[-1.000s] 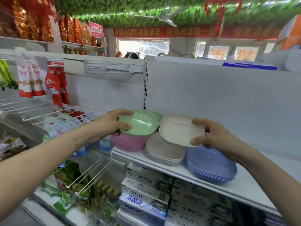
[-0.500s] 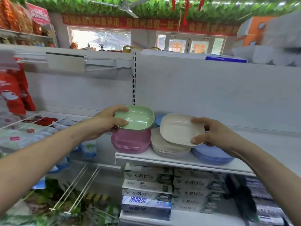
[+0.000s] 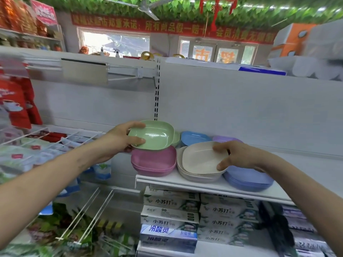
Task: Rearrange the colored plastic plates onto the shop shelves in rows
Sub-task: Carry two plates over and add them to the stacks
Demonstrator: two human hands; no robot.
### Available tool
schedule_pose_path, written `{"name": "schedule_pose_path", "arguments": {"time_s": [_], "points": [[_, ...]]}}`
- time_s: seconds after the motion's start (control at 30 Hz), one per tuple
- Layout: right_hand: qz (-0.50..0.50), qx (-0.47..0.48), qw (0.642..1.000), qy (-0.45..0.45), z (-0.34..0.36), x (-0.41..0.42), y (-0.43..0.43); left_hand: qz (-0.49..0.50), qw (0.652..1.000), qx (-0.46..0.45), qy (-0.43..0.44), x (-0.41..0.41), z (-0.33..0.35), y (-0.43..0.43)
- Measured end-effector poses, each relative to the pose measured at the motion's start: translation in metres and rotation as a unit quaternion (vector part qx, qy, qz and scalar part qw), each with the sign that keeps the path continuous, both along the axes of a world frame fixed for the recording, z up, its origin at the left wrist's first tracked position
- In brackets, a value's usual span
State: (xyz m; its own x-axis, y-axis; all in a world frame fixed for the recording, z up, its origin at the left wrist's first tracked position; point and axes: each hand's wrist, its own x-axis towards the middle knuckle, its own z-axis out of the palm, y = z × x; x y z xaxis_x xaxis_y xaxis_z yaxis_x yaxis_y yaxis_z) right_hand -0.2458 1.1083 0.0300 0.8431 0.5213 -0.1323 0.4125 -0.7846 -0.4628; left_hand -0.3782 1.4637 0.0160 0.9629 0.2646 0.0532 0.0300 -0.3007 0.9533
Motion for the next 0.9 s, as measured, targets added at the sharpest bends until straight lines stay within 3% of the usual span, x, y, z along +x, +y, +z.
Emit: {"name": "schedule_pose_path", "arguments": {"time_s": [0.2,0.47,0.9], "points": [[0.021,-0.109,0.994,0.011,-0.004,0.009,0.013,0.028,1.0,0.0,-0.003,-0.004,0.0,0.006],[0.075,-0.226,0.968,-0.077,-0.011,0.006,0.02,0.052,0.999,0.003,-0.015,-0.003,0.001,-0.002],[0.125,-0.261,0.949,-0.127,-0.014,0.011,0.016,0.074,0.997,-0.001,-0.007,0.028,-0.003,-0.017]]}}
